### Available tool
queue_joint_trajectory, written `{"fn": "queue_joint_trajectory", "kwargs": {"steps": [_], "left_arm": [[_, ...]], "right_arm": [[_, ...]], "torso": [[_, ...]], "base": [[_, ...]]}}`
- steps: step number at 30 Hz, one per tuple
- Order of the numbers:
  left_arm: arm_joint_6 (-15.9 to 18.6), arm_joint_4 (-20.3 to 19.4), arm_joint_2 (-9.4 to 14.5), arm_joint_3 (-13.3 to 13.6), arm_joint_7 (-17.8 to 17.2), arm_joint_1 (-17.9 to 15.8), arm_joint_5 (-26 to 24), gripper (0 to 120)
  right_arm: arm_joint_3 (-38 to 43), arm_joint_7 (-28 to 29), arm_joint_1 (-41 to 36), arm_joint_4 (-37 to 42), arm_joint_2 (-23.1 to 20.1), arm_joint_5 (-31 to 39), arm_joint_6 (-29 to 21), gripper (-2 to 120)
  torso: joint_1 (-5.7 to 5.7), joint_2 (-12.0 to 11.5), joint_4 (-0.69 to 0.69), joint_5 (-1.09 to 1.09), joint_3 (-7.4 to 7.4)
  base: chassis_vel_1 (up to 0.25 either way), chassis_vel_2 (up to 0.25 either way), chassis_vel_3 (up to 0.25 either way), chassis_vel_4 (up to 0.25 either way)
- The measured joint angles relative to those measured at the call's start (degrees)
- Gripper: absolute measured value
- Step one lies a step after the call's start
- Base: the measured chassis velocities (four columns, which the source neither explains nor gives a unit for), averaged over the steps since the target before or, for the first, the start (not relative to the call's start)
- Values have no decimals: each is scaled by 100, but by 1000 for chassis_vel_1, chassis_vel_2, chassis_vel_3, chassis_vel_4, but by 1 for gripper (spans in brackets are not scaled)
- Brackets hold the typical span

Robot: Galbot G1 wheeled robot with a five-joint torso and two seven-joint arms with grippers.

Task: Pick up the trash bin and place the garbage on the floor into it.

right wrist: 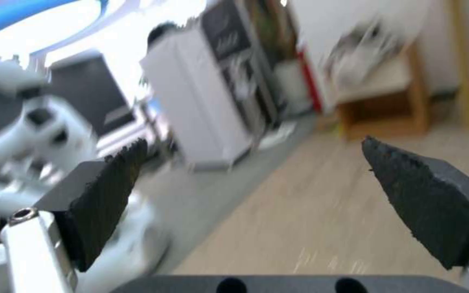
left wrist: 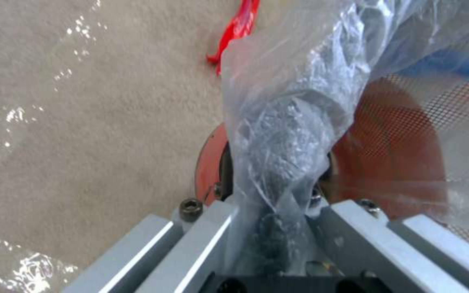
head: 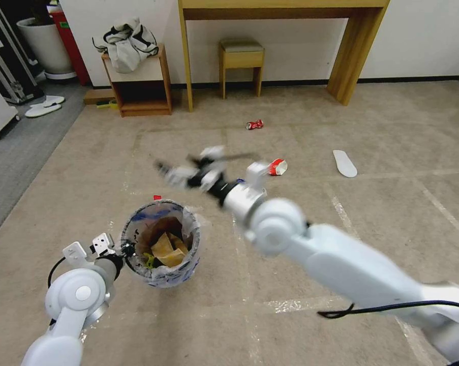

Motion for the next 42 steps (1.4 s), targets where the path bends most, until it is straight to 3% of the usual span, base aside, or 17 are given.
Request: {"fn": "queue_joint_trajectory", "kwargs": {"steps": [1,4,5,7,13,16,18,21,29,34,42], "left_arm": [[0,0,0,0,0,0,0,0],[-18,-80,59,-105,3,74,53,0],[-18,-80,59,-105,3,74,53,0],[-44,-216,102,-256,41,257,80,0],[-123,-614,71,-686,115,835,292,0],[-127,-697,66,-719,117,903,303,0],[-130,-806,42,-728,125,999,331,0],[-137,-845,14,-724,154,1051,396,0],[-144,-971,46,-793,182,1130,436,0],[-147,-981,70,-864,182,1147,411,0],[-174,-1044,-40,-888,234,1215,552,0]], "right_arm": [[0,0,0,0,0,0,0,100],[1482,-286,-737,302,-521,-225,171,100],[1482,-286,-737,302,-521,-225,171,100],[2550,-185,-1436,500,-812,-914,524,98],[3855,-117,-2678,747,-927,-1679,826,95],[4200,-115,-3079,850,-955,-1805,903,95],[4997,-139,-4025,1009,-896,-2291,1218,94],[5436,-187,-4637,1117,-717,-2682,1393,91],[6164,-559,-6088,1406,-75,-3853,1916,89],[6001,-791,-6449,1282,131,-4303,2256,90],[5558,-585,-6649,1184,373,-5221,2172,90]], "torso": [[0,0,0,0,0],[0,0,-3,2,0],[0,0,-3,2,0],[0,1,-6,2,0],[0,1,3,3,0],[-1,1,2,0,-1],[-1,1,-3,1,-1],[-1,1,-3,1,-1],[-1,1,-3,0,-1],[-1,1,-1,-1,0],[-1,0,-1,-1,0]], "base": [[0,0,0,0],[0,0,0,0],[0,0,0,0],[0,0,0,0],[0,0,0,0],[0,0,0,0],[0,0,0,0],[0,0,0,0],[0,0,0,0],[0,0,0,0],[0,0,0,0]]}}
